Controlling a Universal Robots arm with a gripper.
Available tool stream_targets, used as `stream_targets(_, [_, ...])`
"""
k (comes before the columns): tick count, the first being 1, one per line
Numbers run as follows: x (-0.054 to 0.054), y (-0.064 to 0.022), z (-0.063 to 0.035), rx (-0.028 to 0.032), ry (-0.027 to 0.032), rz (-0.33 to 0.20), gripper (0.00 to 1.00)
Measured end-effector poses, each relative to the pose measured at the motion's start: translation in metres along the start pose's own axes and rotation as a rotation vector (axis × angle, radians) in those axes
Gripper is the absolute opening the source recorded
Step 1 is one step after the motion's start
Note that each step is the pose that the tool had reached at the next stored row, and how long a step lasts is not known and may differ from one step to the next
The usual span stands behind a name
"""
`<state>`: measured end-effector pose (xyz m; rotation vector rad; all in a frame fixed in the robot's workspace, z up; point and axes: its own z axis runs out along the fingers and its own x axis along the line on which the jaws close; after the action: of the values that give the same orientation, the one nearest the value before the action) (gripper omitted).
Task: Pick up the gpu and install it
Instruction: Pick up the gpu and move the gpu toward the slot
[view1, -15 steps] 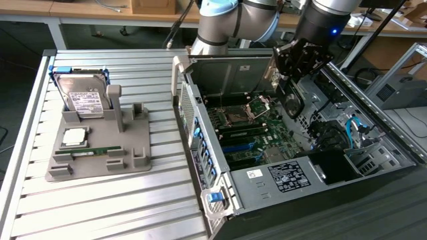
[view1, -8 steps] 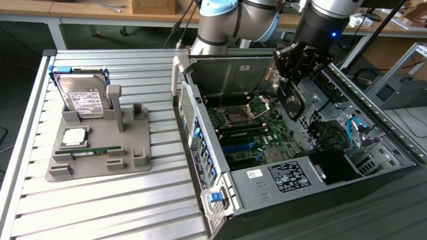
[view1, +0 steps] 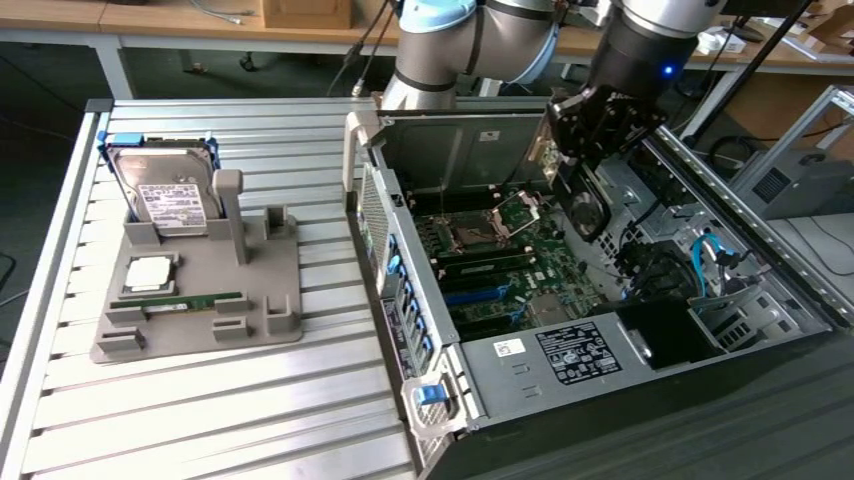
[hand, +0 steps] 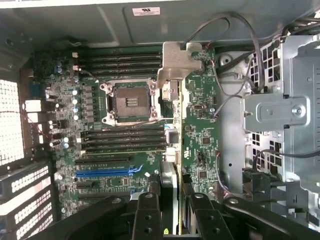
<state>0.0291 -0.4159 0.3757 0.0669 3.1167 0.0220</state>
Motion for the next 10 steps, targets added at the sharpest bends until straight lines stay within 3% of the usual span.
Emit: stream_targets(10, [0.0000,0.0000,0.0015,-0.0034,0.0022,-0.149,0.27])
